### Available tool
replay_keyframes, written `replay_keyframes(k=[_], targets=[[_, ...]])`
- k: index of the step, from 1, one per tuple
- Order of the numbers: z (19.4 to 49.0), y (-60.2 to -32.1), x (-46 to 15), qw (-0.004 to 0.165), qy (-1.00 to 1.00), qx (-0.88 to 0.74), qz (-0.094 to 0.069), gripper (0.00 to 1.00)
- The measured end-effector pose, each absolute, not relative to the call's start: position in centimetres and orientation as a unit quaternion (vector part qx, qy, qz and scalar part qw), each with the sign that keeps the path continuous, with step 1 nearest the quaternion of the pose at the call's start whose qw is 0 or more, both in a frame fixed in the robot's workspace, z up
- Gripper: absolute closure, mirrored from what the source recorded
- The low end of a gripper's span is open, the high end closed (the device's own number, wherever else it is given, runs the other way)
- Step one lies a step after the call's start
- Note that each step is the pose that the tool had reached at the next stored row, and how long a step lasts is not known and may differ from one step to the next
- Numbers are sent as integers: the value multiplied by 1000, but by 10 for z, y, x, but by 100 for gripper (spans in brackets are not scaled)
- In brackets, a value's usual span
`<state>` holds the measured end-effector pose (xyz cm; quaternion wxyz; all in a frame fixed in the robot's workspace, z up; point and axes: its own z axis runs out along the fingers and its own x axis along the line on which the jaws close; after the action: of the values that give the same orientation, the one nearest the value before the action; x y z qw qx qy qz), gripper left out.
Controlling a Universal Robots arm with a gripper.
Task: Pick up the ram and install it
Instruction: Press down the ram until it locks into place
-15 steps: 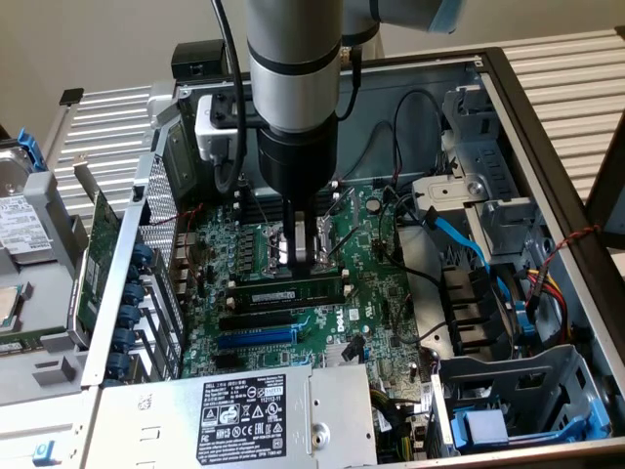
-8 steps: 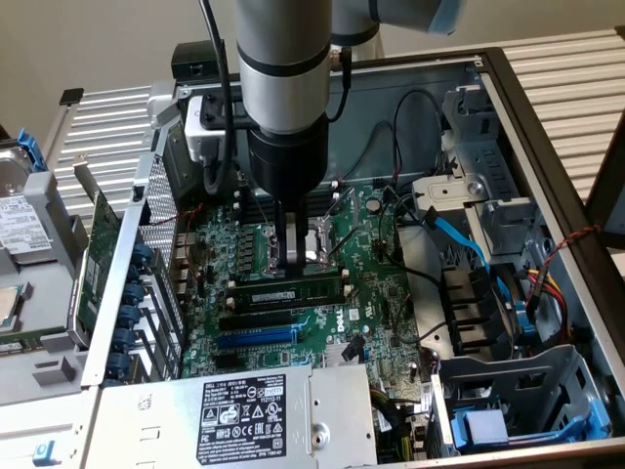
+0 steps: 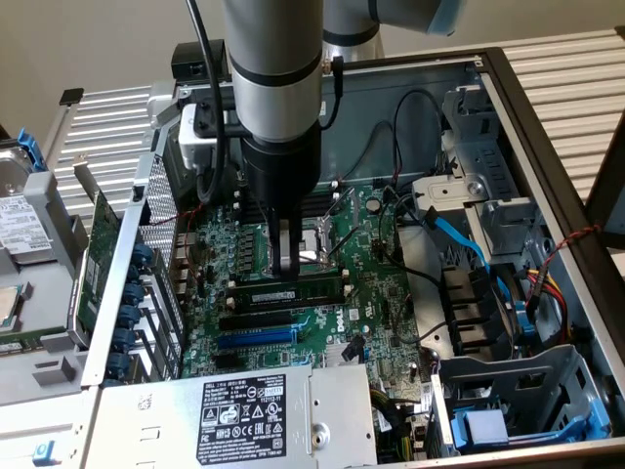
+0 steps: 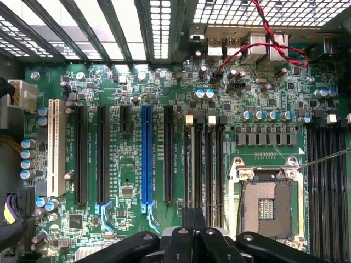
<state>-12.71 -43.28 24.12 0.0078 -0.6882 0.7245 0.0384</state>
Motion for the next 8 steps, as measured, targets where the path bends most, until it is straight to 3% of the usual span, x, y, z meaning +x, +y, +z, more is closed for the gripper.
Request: replay_keyframes(k=[8], targets=[[236, -426, -128, 8, 725, -688, 38, 89]])
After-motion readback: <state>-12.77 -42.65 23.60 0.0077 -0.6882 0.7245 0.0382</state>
